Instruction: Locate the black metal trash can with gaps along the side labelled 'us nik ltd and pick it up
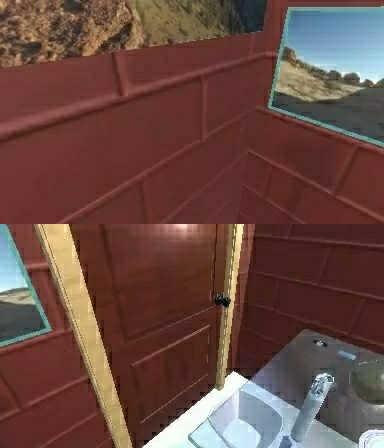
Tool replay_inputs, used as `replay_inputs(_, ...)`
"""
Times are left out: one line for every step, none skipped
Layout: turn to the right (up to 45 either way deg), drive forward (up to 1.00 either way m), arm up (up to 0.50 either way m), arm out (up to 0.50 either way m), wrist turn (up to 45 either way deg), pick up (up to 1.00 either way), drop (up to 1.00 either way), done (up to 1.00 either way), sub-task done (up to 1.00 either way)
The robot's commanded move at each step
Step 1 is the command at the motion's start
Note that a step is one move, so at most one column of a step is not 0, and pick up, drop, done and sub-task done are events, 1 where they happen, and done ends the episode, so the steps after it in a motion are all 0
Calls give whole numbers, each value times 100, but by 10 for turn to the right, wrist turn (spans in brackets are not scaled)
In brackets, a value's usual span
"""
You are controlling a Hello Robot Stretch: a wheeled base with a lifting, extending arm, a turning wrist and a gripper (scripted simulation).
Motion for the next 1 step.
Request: replay_inputs(-450,0,0,0,0,0,0,0,0)
